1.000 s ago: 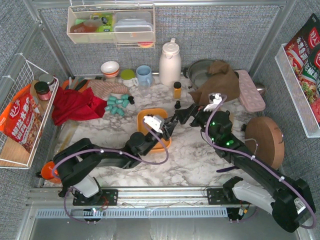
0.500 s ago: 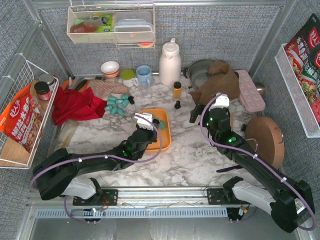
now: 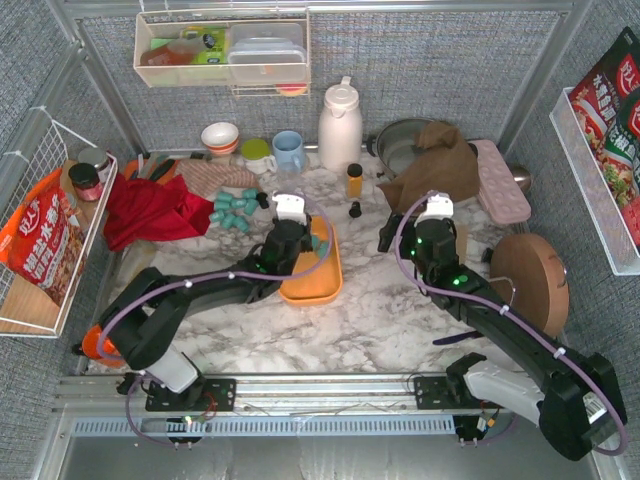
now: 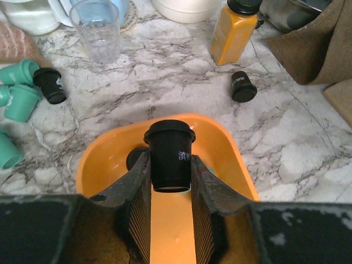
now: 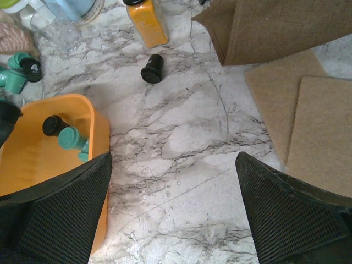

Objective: Mix the coffee capsules in the storage basket

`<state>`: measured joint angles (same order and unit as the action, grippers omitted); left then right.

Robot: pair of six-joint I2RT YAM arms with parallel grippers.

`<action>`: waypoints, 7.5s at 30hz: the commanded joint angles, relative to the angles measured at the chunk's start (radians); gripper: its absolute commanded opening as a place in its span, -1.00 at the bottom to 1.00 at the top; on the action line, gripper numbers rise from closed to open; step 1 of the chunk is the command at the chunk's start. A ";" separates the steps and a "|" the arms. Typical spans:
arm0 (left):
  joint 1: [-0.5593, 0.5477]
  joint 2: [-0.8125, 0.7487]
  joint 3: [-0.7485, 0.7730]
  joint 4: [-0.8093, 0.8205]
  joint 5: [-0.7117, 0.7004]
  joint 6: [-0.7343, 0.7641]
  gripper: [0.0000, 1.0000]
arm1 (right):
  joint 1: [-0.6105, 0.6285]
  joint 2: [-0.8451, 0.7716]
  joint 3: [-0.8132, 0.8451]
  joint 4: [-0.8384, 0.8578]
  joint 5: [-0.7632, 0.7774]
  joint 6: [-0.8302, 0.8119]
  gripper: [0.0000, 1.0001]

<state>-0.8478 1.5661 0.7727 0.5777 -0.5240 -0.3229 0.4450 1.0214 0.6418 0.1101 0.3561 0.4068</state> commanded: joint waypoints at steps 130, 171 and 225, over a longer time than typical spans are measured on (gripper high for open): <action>0.061 -0.697 -0.173 -0.379 0.370 0.306 0.98 | 0.023 0.676 0.545 -0.188 -0.170 -0.203 -0.34; -0.078 -0.244 -0.289 0.258 0.769 1.206 0.24 | 0.103 0.084 0.178 -0.205 -0.876 -0.338 -0.34; -0.152 -0.246 -0.371 0.299 0.691 1.230 -0.34 | 0.129 0.208 0.277 -0.370 -0.858 -0.383 0.64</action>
<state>-0.9997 1.3319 0.4213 0.8150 0.2150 0.9672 0.5739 1.2514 0.9222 -0.2729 -0.5385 0.0292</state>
